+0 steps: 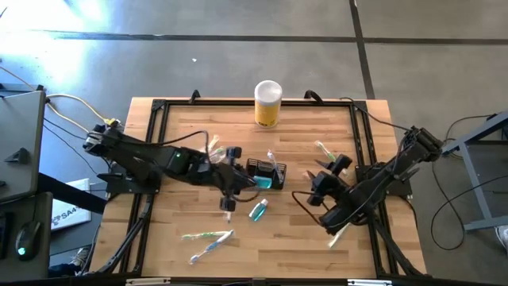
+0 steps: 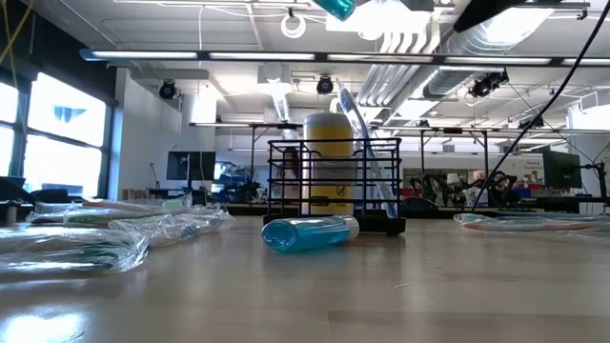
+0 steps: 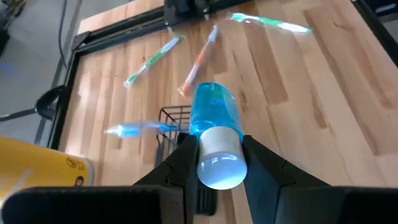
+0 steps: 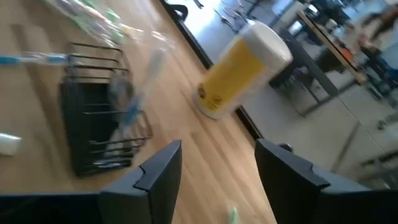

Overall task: Pick & Place toothbrushing station
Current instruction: Put the right blue mouthwash into the wire organizer

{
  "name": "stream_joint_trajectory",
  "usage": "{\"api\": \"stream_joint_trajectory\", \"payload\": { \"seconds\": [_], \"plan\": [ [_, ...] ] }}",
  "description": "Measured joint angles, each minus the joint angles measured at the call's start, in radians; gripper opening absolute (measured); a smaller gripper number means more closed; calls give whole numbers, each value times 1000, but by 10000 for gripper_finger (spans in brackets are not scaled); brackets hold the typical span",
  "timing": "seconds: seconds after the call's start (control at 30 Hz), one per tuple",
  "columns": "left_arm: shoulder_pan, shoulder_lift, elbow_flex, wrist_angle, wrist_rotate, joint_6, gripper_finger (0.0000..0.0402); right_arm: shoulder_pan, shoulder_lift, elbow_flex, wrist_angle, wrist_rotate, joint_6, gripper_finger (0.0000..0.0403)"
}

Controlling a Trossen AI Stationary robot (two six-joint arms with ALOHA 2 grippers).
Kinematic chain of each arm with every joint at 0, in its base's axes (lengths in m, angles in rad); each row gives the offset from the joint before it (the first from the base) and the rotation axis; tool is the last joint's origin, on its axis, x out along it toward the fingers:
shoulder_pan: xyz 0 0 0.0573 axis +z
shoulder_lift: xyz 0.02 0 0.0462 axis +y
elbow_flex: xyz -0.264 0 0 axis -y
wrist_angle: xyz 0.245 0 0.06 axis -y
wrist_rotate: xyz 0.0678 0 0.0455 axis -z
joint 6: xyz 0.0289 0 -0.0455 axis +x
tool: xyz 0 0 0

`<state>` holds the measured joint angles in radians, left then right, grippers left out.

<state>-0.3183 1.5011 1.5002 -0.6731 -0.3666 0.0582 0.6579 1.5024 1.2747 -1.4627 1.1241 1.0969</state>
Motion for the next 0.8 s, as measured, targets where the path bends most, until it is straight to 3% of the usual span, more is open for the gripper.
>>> {"api": "stream_joint_trajectory", "payload": {
  "seconds": [0.43,0.8],
  "plan": [
    [15,247,392,-394,19,56,87,-6,1,-83,23,-88,21,195],
    [151,300,405,-468,122,93,87,-12,1,-83,55,-109,34,195]
  ]
}}
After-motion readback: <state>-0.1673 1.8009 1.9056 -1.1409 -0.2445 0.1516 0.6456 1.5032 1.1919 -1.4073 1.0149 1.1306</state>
